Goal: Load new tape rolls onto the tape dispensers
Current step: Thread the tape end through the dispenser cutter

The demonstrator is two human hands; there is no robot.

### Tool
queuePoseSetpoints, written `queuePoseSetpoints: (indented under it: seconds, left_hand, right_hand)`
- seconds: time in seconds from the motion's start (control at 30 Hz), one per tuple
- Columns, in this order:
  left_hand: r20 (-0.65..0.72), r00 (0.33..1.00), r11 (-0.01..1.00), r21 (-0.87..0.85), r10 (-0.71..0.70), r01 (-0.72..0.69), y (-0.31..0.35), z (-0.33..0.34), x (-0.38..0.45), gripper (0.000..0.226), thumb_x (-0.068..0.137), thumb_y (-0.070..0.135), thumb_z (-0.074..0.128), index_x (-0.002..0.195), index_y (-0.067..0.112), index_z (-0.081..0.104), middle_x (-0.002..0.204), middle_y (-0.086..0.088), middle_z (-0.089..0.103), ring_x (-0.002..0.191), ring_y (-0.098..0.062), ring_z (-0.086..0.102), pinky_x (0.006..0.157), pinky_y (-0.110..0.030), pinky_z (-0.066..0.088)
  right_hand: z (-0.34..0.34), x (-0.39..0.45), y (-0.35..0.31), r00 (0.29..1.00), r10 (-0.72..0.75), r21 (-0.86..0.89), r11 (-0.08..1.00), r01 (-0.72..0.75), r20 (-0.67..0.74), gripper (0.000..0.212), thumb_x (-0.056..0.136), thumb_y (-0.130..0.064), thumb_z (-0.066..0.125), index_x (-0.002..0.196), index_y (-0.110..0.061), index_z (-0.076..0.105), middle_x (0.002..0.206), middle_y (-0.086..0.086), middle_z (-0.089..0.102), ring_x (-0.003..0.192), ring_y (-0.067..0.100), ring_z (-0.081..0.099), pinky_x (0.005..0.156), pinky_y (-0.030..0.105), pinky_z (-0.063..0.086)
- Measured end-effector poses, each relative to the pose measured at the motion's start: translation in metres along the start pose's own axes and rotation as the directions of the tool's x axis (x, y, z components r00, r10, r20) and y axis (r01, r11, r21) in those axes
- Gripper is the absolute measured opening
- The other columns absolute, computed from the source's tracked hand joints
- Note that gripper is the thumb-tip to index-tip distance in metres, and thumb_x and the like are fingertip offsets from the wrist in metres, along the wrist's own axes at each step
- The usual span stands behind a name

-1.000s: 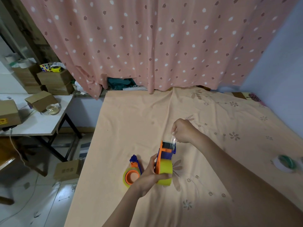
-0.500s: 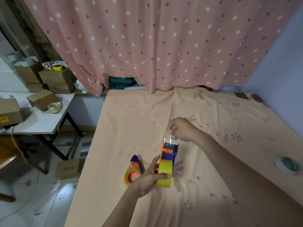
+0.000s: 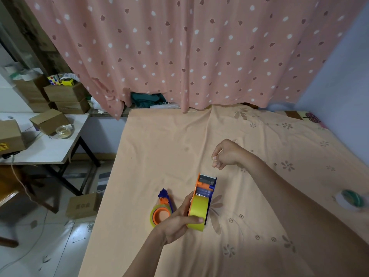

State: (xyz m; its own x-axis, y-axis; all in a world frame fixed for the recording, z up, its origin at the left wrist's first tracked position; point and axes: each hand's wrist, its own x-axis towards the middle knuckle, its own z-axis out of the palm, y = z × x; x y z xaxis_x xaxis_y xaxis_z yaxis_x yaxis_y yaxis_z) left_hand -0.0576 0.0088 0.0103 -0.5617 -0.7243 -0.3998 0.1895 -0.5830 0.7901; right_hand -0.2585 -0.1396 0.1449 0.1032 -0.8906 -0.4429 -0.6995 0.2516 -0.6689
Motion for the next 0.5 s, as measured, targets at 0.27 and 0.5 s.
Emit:
queuePoseSetpoints:
  seconds: [0.27,0.5]
  left_hand:
    - [0.063,0.998,1.0,-0.021,-0.011,0.012,0.003,-0.013,-0.012,0.087,0.069,0.002,0.075,0.146,0.022,0.041,0.116,0.006,0.075,0.107,-0.011,0.07,0.09,-0.024,0.054]
    - [0.172,0.979,0.927,-0.374,0.111,-0.04,-0.007,-0.027,-0.017,0.063,0.066,0.022,0.094,0.125,0.009,0.074,0.124,-0.011,0.074,0.115,-0.025,0.07,0.102,-0.039,0.052]
  right_hand:
    - [-0.019,0.001,0.001,0.997,0.072,0.076,0.995,-0.071,-0.013,0.009,0.096,0.004,0.054,0.09,0.002,0.06,0.075,0.019,0.068,0.06,0.023,0.065,0.066,0.036,0.061]
    - [-0.024,-0.015,0.0,0.982,-0.031,0.451,0.89,-0.057,0.185,0.022,0.085,0.009,0.046,0.08,-0.008,0.06,0.066,0.014,0.052,0.053,0.022,0.05,0.055,0.03,0.049]
